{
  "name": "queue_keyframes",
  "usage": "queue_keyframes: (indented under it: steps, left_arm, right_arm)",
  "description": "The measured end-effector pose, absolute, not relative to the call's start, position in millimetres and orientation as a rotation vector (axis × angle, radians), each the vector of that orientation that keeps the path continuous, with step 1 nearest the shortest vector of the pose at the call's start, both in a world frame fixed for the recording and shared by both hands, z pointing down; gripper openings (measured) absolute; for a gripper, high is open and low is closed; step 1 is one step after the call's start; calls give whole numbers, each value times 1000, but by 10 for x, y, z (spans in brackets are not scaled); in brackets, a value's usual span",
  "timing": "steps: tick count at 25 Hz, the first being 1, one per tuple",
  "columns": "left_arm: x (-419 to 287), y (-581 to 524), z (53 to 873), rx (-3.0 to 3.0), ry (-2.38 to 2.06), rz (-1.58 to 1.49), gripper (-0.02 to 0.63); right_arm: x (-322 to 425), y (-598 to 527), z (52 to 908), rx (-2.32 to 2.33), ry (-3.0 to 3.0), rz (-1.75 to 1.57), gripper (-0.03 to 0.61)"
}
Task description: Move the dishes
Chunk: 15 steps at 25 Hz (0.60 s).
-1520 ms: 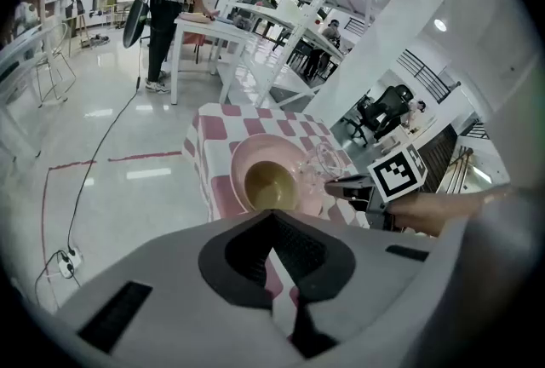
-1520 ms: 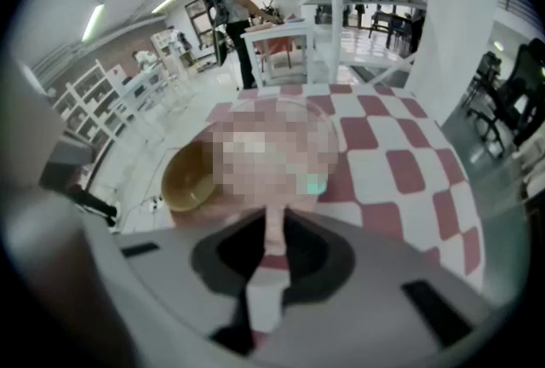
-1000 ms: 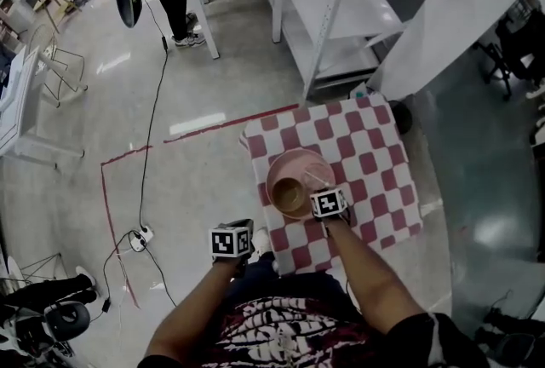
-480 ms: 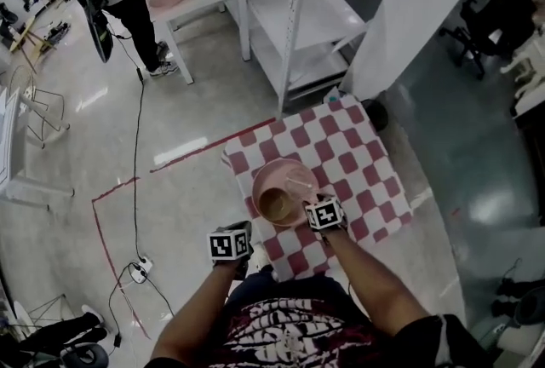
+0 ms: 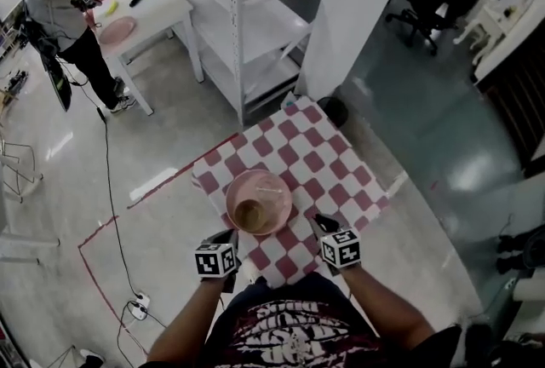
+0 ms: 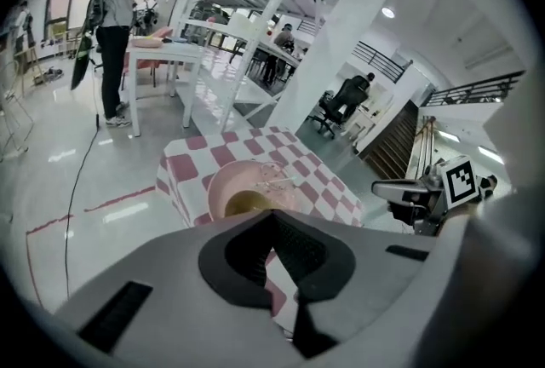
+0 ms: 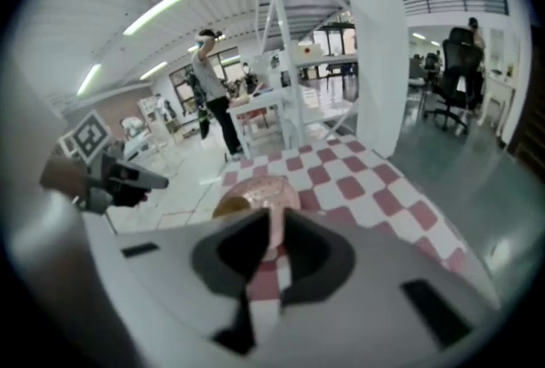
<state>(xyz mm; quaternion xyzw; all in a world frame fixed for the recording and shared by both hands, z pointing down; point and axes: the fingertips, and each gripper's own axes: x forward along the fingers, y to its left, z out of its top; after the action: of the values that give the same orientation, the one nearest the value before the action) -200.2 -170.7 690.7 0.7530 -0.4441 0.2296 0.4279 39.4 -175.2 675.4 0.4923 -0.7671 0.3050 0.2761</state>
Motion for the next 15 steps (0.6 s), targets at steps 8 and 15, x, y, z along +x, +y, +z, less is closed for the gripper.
queue_keyframes:
  steps: [8,15]
  left_arm:
    - [-1562,-1539,6809,1966,-948,615,23]
    - [-1124,-1440,6745,2021,-891,656,25]
  right_arm:
    - [831,-1321,6273,1555,-2030,854,35]
    - [1073,-1113,6112,1594,-2051,828,35]
